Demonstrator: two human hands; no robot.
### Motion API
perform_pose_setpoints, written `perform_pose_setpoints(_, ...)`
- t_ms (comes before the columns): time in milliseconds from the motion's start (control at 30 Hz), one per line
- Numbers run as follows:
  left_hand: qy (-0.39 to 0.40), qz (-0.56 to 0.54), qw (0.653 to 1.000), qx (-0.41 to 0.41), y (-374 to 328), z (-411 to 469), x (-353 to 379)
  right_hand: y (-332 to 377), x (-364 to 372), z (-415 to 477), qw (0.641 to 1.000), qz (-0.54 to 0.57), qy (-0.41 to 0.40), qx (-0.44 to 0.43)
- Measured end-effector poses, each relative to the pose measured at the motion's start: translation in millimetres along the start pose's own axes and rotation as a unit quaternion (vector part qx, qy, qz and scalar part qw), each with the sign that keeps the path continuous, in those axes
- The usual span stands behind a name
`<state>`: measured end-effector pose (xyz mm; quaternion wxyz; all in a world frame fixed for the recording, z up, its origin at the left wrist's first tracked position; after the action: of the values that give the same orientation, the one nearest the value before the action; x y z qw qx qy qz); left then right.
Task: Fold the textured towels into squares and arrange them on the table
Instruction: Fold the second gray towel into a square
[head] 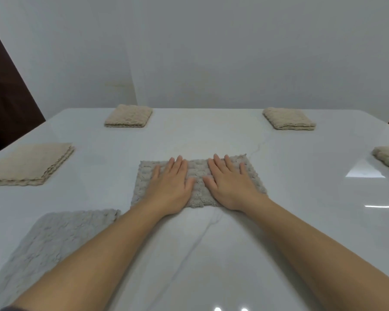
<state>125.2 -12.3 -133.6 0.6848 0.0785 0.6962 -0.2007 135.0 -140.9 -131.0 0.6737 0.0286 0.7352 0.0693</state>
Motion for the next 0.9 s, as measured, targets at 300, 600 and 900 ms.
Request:
perform_pose_setpoints(300, 0.029, 0.015, 0.992, -0.126, 48, -20, -9, -47, -4, 4, 0.997, -0.019, 0.003, 0.076)
perform_pose_setpoints(600, -0.034, -0.102, 0.953, -0.283, 86, -50, -60, 10, -28, -2, 0.999, -0.031, -0.035, 0.019)
perform_pose_setpoints(900, -0.028, -0.407, 0.852, -0.329, 90, -59, -31, 25, 0, -2, 1.000, -0.014, 0.005, 0.004)
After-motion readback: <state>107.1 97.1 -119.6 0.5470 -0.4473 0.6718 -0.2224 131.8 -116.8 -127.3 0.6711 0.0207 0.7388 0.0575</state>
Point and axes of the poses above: each hand's wrist, its own z-axis towards the middle knuckle, its own x-axis out of the palm, y = z × x, the point moved 10 cm from there along z, towards the middle knuckle, and after that the axes turned 14 degrees about x, right-handed, at the moved point
